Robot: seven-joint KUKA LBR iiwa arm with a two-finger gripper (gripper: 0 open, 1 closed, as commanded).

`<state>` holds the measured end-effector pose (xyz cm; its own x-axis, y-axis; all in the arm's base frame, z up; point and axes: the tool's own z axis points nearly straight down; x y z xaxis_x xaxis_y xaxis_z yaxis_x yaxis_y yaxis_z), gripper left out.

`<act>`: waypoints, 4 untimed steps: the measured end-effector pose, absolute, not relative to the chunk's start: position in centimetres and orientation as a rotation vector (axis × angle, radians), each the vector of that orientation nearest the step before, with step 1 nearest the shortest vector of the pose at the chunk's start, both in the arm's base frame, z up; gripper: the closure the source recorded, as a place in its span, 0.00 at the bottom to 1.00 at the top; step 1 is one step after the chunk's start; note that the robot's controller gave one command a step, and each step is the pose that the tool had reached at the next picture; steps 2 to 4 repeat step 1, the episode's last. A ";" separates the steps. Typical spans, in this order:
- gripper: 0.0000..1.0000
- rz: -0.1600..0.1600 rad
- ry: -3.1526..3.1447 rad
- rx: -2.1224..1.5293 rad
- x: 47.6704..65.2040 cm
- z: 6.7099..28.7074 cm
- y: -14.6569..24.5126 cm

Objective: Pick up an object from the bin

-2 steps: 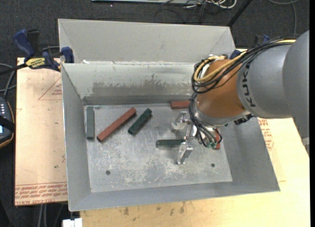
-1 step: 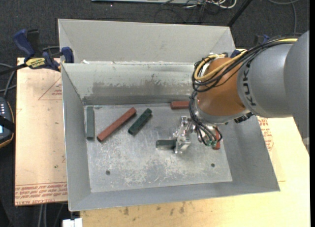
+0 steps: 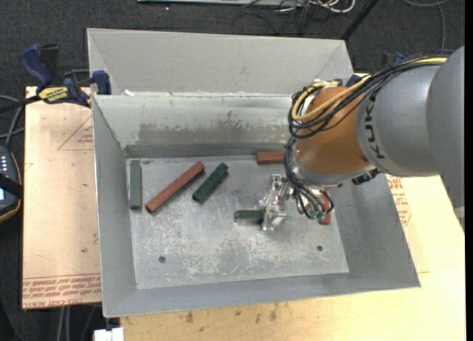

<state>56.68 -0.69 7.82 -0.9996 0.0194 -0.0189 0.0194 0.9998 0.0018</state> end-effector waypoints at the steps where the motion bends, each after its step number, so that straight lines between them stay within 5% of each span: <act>1: 1.00 0.001 3.136 -0.025 57.8 22.7 -1.1; 4: 1.00 0.001 3.136 -0.025 57.8 22.7 -1.1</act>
Offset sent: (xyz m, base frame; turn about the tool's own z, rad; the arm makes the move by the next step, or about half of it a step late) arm 0.0000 0.0000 0.0000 0.0000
